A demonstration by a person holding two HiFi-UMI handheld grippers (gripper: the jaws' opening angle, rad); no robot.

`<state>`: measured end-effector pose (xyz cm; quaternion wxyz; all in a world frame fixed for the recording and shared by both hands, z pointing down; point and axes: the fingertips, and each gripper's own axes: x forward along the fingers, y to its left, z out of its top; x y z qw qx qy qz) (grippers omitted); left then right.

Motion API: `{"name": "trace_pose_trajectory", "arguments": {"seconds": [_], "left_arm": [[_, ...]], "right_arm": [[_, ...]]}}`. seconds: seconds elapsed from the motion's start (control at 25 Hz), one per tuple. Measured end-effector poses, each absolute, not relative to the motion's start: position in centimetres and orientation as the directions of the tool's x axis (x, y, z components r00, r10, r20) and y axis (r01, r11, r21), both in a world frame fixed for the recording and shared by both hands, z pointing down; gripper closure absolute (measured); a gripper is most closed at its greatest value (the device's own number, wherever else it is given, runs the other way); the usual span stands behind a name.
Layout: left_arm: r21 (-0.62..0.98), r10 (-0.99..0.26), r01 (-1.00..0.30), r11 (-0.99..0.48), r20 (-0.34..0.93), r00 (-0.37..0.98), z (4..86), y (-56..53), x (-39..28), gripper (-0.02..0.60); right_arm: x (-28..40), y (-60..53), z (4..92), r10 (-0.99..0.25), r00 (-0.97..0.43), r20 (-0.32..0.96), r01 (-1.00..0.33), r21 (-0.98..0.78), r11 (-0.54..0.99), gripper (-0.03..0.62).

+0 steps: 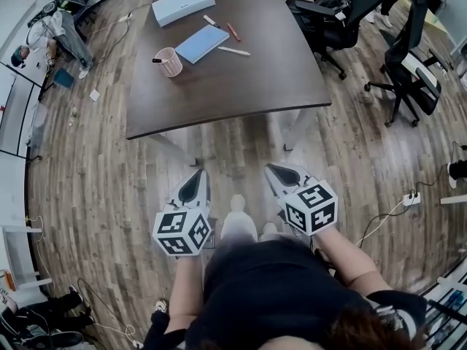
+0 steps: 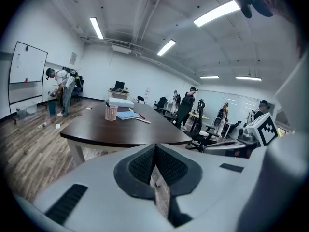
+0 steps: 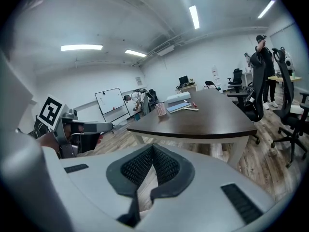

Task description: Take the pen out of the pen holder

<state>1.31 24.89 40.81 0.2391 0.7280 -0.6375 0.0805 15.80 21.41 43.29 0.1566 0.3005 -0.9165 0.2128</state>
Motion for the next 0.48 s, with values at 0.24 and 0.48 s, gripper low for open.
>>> {"name": "trace_pose_trajectory", "arguments": {"seconds": [0.24,0.48], "left_arm": [[0.231,-0.887,-0.967,-0.106,0.419,0.197,40.9,21.3,-1.9,0.555],[0.237,-0.887,-0.965,-0.115,0.413,0.207,40.6,17.4,-6.8,0.555]], "right_arm": [[12.4,18.2,43.3,-0.495,-0.755,0.431,-0.632,-0.276,0.724,0.576],[7.2,14.1,42.8,-0.497,-0.752,0.432,-0.632,-0.259,0.731,0.576]]}}
